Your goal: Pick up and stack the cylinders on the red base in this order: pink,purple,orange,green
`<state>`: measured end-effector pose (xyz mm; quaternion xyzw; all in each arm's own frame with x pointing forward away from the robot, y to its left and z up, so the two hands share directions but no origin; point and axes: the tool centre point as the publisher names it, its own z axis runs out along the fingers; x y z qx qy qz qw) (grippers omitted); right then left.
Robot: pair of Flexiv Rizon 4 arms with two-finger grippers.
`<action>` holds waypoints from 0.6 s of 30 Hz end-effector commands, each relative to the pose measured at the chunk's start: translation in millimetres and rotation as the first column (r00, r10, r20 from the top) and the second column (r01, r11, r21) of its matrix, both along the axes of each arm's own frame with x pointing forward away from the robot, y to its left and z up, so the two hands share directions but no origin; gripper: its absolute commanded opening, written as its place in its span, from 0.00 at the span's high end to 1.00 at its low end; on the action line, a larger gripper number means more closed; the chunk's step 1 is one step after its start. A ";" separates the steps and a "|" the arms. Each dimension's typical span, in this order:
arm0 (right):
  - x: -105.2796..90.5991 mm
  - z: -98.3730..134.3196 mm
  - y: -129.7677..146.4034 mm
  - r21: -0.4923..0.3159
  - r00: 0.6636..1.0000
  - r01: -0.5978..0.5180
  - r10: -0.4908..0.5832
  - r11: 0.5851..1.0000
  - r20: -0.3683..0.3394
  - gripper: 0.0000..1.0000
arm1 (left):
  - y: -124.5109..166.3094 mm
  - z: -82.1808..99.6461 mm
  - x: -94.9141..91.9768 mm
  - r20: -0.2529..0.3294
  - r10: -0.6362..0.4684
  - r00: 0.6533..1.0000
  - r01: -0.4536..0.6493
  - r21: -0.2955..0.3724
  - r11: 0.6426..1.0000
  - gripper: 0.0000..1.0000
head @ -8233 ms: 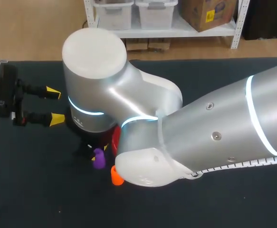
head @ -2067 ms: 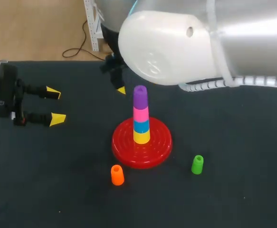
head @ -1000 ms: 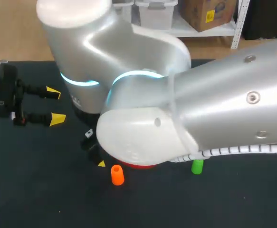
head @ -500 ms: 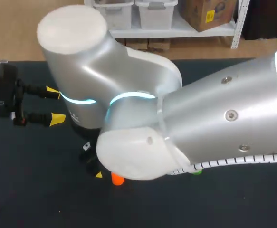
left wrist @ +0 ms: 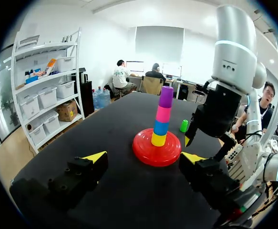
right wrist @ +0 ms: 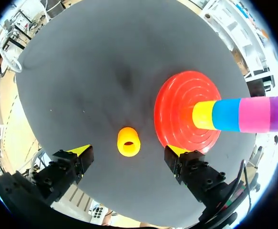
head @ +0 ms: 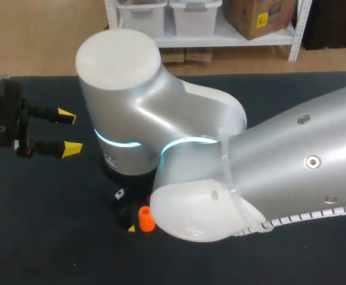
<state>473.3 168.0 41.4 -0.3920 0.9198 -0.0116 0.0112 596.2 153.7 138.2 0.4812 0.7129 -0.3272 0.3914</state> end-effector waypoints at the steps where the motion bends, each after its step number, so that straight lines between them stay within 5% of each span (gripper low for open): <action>1: 4.0 -2.4 2.1 -0.016 1.000 0.008 -0.008 1.000 -0.014 0.00 | -0.1 -1.1 -0.4 0.003 0.002 1.000 -0.002 -0.002 1.000 0.00; 6: 4.7 -2.6 2.1 -0.013 1.000 0.010 -0.010 1.000 -0.015 0.24 | -0.1 -1.1 -0.4 0.003 0.002 1.000 -0.002 -0.002 1.000 0.00; 18: 0.4 -10.3 4.5 -0.028 1.000 0.002 -0.002 1.000 -0.028 0.48 | -0.1 -1.1 -0.4 0.003 0.002 1.000 -0.002 -0.002 1.000 0.00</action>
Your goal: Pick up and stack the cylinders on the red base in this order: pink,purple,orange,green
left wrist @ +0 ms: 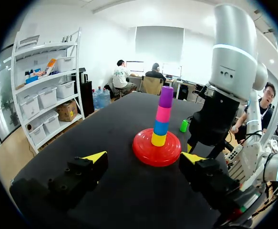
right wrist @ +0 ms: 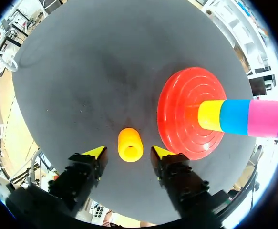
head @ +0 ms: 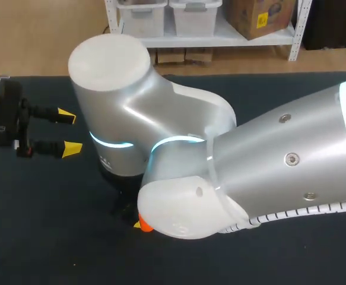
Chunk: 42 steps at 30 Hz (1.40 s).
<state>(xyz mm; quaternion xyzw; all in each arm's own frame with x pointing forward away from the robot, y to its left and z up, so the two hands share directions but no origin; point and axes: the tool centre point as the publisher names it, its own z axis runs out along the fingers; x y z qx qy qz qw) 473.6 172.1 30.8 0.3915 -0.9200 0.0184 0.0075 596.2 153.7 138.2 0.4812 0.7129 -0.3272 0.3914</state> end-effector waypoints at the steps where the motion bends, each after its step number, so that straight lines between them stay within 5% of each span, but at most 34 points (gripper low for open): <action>1: 0.1 0.4 0.4 -0.001 1.000 0.000 0.000 1.000 0.001 0.50 | -0.1 -1.1 -0.4 0.003 0.002 1.000 -0.002 -0.002 1.000 0.00; 42: -0.6 -3.4 -1.5 -0.002 1.000 0.009 -0.009 1.000 0.014 0.72 | -0.1 -1.1 -0.4 0.003 0.002 1.000 -0.002 -0.002 1.000 0.00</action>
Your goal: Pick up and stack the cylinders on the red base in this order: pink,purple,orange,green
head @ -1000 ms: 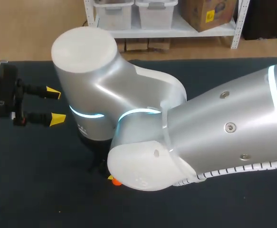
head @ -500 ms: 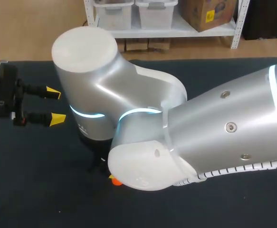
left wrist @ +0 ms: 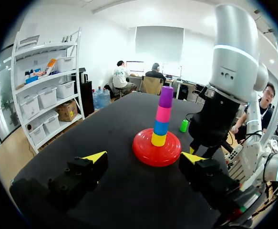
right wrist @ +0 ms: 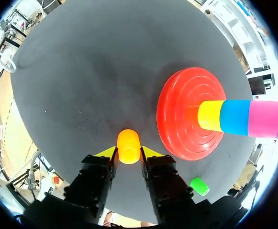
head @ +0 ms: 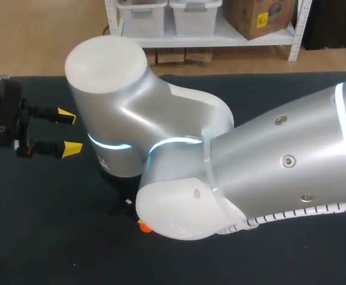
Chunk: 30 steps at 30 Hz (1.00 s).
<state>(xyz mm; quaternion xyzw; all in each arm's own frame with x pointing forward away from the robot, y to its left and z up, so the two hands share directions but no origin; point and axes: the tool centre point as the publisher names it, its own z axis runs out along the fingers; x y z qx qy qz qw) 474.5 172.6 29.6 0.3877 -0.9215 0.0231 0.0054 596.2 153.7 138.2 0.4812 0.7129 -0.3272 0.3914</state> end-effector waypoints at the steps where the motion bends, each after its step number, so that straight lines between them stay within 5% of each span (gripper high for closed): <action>1: -1.6 -2.3 -1.9 0.005 1.000 0.001 -0.001 1.000 0.007 0.75 | -0.1 -1.1 -0.4 0.003 0.002 1.000 -0.002 -0.002 1.000 0.00; 5: -1.5 -0.5 -1.3 0.007 1.000 0.002 -0.002 1.000 0.011 1.00 | -0.1 -1.1 -0.4 0.003 0.002 1.000 -0.002 -0.002 1.000 0.00; 15: 3.0 31.3 -1.1 -0.036 1.000 -0.005 0.005 0.999 0.009 1.00 | -0.1 -1.1 -0.4 0.003 0.002 1.000 -0.002 -0.002 1.000 0.00; 30: 43.7 174.5 -16.5 0.038 0.982 0.089 -0.094 0.995 0.163 1.00 | -0.1 -1.1 -0.4 0.003 0.002 1.000 -0.002 -0.002 1.000 0.00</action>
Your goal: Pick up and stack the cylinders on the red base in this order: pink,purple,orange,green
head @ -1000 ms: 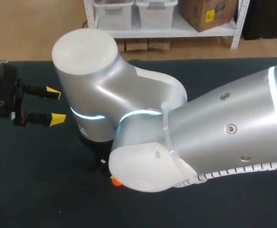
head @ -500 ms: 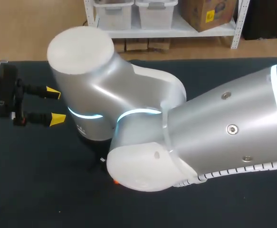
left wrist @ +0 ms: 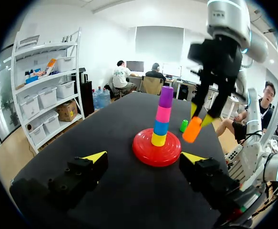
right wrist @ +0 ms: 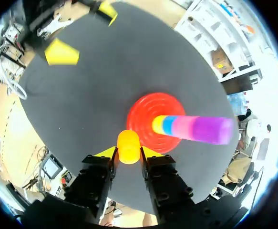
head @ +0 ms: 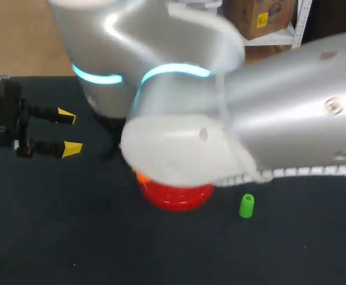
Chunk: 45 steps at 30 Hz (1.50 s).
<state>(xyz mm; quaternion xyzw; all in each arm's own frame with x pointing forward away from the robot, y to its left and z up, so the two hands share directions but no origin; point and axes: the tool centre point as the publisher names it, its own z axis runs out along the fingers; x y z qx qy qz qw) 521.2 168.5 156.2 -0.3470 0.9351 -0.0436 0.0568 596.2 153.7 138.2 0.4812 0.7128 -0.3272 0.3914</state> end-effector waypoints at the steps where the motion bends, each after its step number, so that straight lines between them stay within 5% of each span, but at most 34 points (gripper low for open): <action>1: -2.1 59.0 -13.7 0.017 0.999 0.012 -0.013 1.000 0.049 1.00 | 0.0 -1.1 -0.4 0.003 0.002 1.000 -0.002 -0.002 1.000 0.00; 7: 13.8 107.0 -23.0 0.025 0.992 0.055 -0.058 0.998 0.114 1.00 | 0.0 -1.1 -0.4 0.003 0.002 1.000 -0.002 -0.002 1.000 0.00; 14: 30.9 129.9 -36.0 0.050 0.984 0.125 -0.130 0.991 0.123 1.00 | 0.0 -1.1 -0.4 0.003 0.002 1.000 -0.002 -0.002 1.000 0.00; 45: 85.4 83.8 -51.6 0.046 0.959 0.284 -0.284 0.958 0.009 1.00 | 0.0 -1.1 -0.4 0.003 0.002 1.000 -0.002 -0.002 1.000 0.00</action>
